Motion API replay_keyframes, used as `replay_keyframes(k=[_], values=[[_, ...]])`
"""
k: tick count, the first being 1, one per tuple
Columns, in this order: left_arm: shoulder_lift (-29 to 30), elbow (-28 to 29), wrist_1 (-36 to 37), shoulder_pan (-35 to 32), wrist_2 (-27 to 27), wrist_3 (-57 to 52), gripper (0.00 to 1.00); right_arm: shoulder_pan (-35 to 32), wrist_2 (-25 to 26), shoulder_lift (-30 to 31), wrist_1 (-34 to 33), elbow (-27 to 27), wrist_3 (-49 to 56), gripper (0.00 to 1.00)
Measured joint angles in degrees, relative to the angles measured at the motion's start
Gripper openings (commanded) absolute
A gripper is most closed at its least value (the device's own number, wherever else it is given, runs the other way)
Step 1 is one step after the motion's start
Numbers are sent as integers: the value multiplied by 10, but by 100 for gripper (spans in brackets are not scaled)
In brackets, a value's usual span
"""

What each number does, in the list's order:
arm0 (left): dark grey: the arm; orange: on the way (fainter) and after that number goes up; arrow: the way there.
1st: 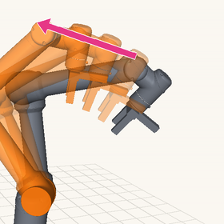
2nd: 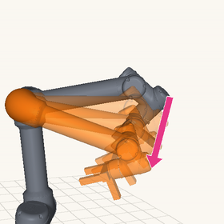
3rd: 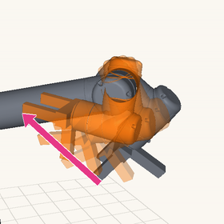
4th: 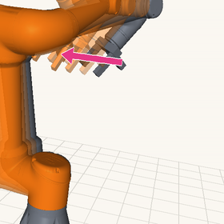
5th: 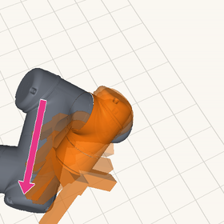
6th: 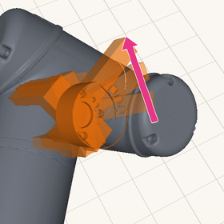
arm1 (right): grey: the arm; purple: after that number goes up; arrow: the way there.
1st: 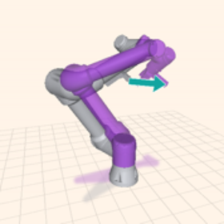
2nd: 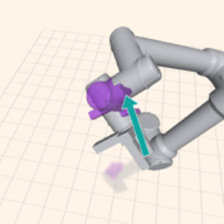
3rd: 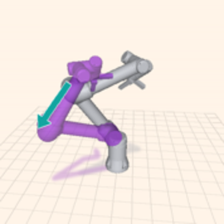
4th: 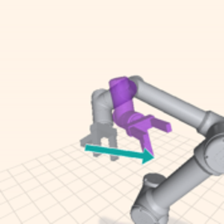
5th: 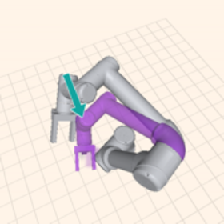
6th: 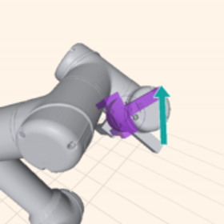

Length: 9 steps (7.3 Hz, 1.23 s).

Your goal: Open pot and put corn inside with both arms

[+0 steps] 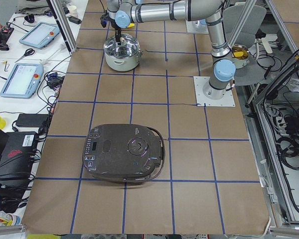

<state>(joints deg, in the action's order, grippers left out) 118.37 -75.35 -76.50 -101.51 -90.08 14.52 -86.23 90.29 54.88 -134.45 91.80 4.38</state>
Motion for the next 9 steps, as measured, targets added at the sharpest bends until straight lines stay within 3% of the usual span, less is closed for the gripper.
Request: replay_keyframes(k=[3, 5, 9], values=[[-7, 2, 2, 0, 0, 0, 0, 0, -2, 3, -2, -17, -8, 0], [-19, 24, -1, 5, 0, -5, 0, -4, -6, 12, 41, -61, -27, 0], [-23, 48, -76, 142, 2, -86, 0, -109, 4, 41, 183, -175, -165, 0]])
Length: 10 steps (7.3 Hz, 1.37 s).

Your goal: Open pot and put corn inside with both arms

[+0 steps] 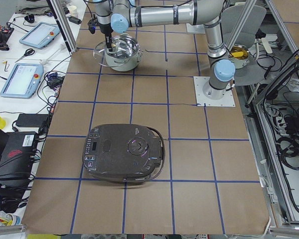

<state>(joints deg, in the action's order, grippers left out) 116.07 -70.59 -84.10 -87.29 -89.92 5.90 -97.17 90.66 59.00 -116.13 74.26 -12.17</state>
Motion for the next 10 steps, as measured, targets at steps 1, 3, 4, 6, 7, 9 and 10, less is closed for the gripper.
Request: replay_keyframes(k=[1, 3, 4, 6, 7, 9, 10], values=[[0, -8, -8, 35, -2, -42, 0, -41, 12, 0, 24, -27, -34, 0], [2, -64, 36, 110, -8, -178, 0, -115, 26, -3, 47, -60, -98, 0], [4, -116, 106, 142, -14, -239, 0, -141, 25, -11, 48, -66, -119, 0], [1, -227, 237, 170, -18, -280, 0, -174, 21, -35, 36, -72, -135, 0], [0, -263, 275, 178, -18, -286, 0, -181, 10, -42, 24, -72, -136, 0], [-11, -304, 301, 186, -19, -293, 0, -184, -20, -57, -5, -72, -135, 99], [-21, -320, 304, 187, -19, -294, 75, -184, -33, -63, -27, -71, -133, 100]])
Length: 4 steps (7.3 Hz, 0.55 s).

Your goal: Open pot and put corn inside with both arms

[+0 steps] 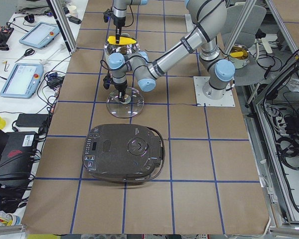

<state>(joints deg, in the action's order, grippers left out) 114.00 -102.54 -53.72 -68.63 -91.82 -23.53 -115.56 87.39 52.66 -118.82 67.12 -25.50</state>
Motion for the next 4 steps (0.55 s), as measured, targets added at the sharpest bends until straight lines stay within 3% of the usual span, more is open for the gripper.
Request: replay_keyframes(k=[1, 4], values=[[-7, -9, 0, 0, 0, -1, 100, 0, -6, -3, -19, 1, 0, 100], [-16, -5, -3, 0, -2, -14, 100, 1, -7, -1, -32, 3, 5, 100]])
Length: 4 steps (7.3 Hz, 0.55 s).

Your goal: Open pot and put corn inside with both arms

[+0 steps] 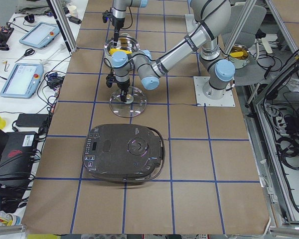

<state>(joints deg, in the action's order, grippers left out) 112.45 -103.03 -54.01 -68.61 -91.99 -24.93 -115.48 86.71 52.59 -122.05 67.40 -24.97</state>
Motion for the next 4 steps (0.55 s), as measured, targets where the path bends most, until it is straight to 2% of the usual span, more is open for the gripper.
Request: replay_keyframes(k=[2, 4], values=[[-22, 31, -53, -5, 0, -2, 100, 10, 13, 20, 13, 3, 10, 100], [-70, 95, -185, -18, 14, 4, 100, 52, 31, 67, 94, 6, 25, 100]])
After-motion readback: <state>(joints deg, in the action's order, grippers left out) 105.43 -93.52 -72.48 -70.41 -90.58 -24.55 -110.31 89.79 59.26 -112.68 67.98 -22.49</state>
